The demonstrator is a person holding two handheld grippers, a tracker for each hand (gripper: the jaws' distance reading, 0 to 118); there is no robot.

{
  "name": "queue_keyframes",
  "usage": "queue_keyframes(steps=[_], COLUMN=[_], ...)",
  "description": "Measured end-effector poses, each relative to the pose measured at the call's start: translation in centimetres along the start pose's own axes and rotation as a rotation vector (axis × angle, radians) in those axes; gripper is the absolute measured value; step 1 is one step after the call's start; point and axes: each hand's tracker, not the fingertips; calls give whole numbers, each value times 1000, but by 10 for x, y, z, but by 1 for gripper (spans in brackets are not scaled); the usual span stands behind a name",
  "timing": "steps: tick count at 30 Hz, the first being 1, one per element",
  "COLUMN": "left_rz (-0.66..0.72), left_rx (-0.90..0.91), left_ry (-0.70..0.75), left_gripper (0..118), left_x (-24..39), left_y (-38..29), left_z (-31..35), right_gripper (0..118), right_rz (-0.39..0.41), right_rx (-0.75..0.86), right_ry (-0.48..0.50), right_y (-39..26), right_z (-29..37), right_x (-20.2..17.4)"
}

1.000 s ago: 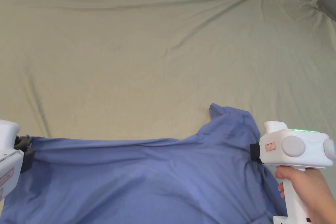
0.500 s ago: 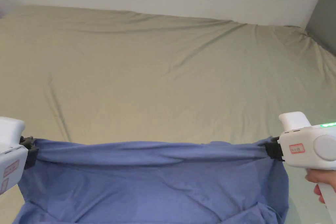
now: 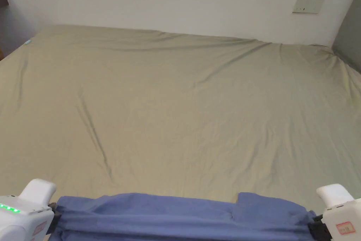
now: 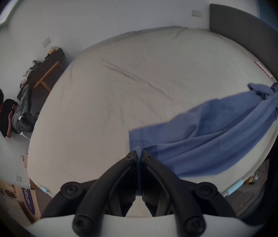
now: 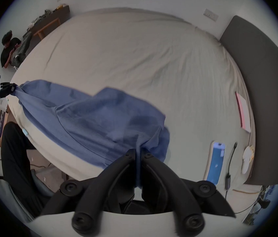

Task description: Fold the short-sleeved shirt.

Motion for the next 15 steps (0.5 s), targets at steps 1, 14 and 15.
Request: queue_keyframes(steps=[1, 14, 15], left_rz=[-8, -23, -35], left_rx=[-22, -185, -187], left_ry=[-8, -61, -61], left_gripper=[1, 1, 1], left_x=[1, 5, 7], left_y=[-6, -21, -19], left_z=[-6, -50, -51], right_gripper=[6, 6, 6], right_rz=[-4, -90, -87], right_rx=[-20, -199, -205], right_ry=[7, 72, 64], right_y=[-5, -25, -24], right_z=[-7, -79, -85], right_x=[-2, 2, 0])
